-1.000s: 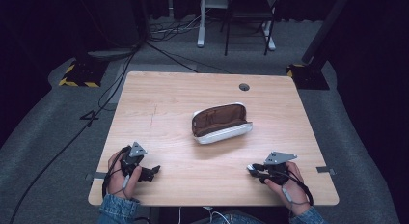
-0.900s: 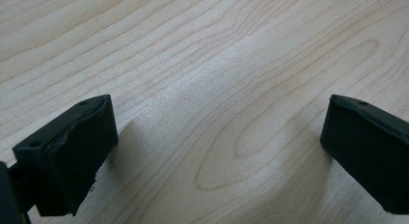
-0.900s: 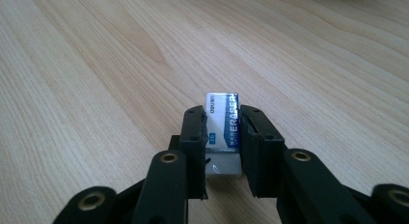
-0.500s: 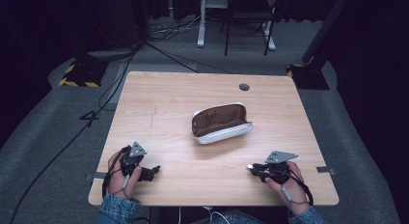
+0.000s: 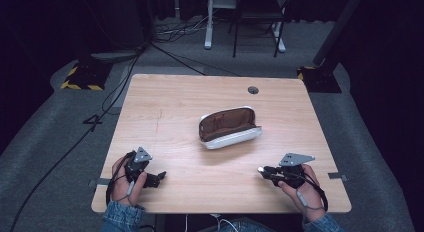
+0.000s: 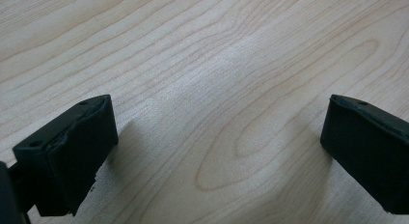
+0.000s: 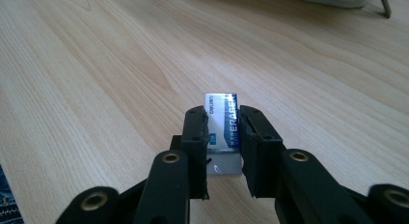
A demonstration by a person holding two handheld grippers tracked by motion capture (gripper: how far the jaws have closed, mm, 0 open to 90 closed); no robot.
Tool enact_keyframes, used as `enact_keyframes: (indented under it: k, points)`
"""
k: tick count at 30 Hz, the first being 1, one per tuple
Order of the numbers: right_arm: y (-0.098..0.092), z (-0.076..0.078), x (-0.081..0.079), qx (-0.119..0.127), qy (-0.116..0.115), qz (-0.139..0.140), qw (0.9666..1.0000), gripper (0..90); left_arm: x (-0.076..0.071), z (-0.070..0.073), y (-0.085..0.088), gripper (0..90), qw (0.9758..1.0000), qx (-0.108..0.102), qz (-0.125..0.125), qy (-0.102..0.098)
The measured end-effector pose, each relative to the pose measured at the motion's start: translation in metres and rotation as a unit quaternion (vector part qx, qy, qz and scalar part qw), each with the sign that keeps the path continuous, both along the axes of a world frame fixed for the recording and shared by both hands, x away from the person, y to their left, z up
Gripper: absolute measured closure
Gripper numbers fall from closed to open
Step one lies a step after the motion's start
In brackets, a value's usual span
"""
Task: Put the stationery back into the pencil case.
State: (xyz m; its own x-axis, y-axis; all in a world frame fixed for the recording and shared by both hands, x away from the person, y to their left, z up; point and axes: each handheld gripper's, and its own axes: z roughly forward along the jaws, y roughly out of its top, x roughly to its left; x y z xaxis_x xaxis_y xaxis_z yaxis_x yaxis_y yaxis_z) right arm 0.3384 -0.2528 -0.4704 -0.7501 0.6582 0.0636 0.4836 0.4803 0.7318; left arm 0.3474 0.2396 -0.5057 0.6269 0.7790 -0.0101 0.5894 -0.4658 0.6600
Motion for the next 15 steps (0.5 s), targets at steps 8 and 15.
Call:
enact_keyframes:
  k: [8,15]
  points:
    - [-0.002,0.020,0.003,0.006,-0.011,0.000,0.9999,74.0,0.000,0.000,0.000,0.1,1.0000,0.000,0.000,0.000]
    - [-0.003,0.036,0.008,0.016,-0.020,0.000,0.9997,74.0,0.000,0.000,0.000,0.1,1.0000,0.000,0.000,0.000]
